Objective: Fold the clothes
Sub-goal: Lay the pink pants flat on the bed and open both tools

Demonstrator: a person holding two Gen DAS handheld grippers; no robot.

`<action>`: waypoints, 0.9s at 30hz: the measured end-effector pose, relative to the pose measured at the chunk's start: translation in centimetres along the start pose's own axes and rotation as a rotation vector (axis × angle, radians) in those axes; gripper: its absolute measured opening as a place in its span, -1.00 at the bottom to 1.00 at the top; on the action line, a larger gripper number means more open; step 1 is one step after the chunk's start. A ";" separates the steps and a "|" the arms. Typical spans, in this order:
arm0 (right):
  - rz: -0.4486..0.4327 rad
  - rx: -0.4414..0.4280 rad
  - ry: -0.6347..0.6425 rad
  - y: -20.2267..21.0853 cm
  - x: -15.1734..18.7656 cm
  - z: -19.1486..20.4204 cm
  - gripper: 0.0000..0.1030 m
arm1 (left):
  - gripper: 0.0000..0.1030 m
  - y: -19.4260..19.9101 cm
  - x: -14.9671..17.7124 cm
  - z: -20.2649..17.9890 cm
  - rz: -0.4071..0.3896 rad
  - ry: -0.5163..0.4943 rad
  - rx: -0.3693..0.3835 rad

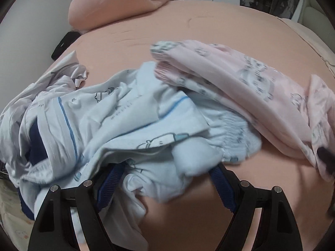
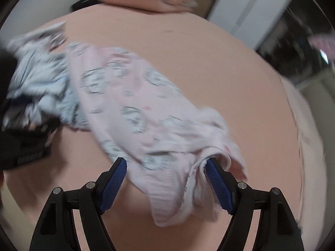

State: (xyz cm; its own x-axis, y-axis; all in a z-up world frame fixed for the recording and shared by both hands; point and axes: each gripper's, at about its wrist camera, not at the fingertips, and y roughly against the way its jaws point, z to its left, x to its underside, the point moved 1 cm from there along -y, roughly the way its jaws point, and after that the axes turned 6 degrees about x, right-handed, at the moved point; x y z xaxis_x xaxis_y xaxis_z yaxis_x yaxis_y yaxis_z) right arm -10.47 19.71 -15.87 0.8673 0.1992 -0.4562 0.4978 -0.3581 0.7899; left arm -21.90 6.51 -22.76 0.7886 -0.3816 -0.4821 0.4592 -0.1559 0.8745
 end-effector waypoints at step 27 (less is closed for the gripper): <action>0.079 0.182 -0.107 -5.4 1.0 -4.3 -0.45 | -0.49 -3.1 -7.2 11.2 -0.014 0.141 -0.358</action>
State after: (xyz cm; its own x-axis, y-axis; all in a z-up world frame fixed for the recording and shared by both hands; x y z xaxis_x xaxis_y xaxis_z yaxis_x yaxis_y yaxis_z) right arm -12.26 25.79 -18.79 0.8934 0.0696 -0.4439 0.4103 -0.5291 0.7428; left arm -33.56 -0.51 -21.41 0.8180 -0.2491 -0.5184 0.5648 0.1776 0.8059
